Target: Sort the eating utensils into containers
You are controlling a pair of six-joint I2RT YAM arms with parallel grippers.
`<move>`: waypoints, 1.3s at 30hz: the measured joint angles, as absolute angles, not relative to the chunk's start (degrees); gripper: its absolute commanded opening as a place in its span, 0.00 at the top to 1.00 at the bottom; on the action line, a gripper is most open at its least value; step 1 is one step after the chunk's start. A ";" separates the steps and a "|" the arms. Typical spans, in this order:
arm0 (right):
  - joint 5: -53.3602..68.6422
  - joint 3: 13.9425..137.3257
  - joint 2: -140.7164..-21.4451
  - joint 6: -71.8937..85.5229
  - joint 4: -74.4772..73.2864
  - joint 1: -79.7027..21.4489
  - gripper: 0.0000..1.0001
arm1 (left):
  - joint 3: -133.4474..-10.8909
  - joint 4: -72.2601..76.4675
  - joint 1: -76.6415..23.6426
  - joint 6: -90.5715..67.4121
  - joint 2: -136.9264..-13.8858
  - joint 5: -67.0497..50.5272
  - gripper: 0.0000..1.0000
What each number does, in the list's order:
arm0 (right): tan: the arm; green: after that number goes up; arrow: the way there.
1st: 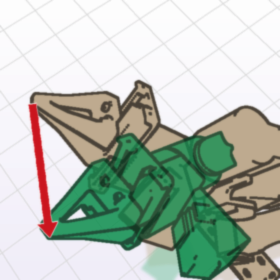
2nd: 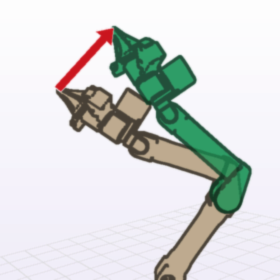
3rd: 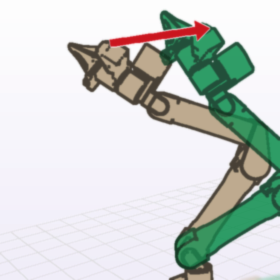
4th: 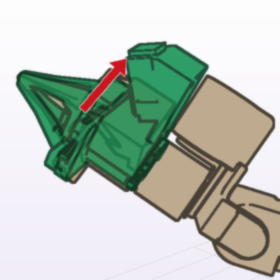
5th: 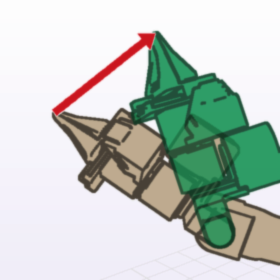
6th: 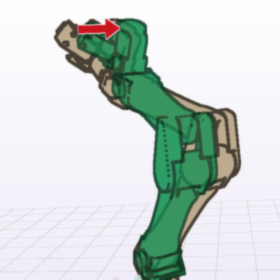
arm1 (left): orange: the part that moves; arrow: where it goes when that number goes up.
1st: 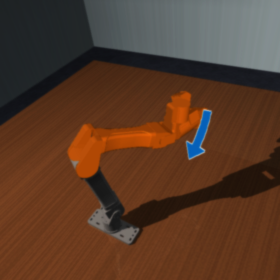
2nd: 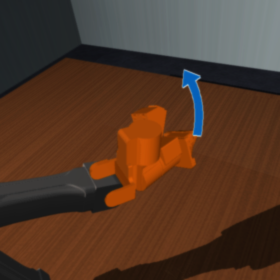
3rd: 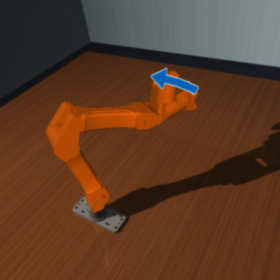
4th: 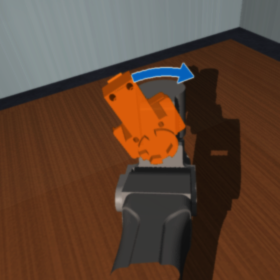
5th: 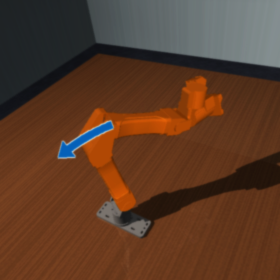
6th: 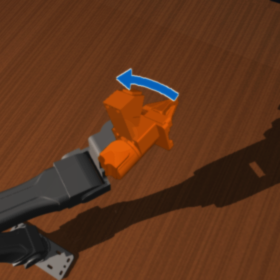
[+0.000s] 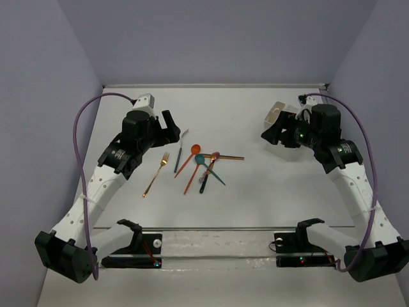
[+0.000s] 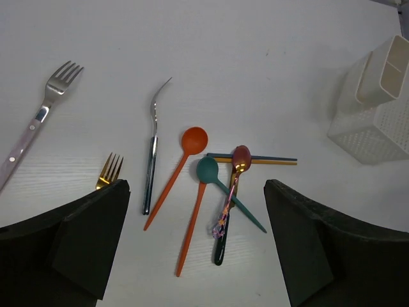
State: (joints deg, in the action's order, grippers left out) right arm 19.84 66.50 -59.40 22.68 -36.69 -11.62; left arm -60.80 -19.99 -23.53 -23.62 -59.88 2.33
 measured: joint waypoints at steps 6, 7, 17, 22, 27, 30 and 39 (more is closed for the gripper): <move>19.77 66.50 -59.59 22.44 -36.67 -11.62 0.26 | -61.56 -20.91 -23.53 -21.93 -60.66 4.21 0.08; 19.70 66.50 -59.57 22.39 -36.67 -11.62 0.26 | -61.91 -21.19 -23.53 -21.65 -60.69 4.89 0.12; 19.44 64.36 -58.48 22.22 -35.66 -11.62 0.33 | -62.30 -20.84 -15.00 -16.99 -64.58 9.76 0.66; 19.84 62.06 -57.74 22.41 -35.48 -11.62 0.33 | -60.75 -17.74 -9.47 -14.52 -73.17 10.39 0.64; 20.38 61.65 -57.71 22.50 -35.31 -11.62 0.33 | -60.82 -14.41 -7.68 -9.87 -83.02 10.74 0.45; 20.62 61.10 -57.54 22.52 -35.14 -11.62 0.34 | -61.14 -13.47 -6.94 -7.38 -88.01 11.03 0.38; 20.75 60.31 -56.73 22.41 -35.55 -11.62 0.34 | -63.79 -11.81 -3.81 -2.72 -98.80 10.63 0.38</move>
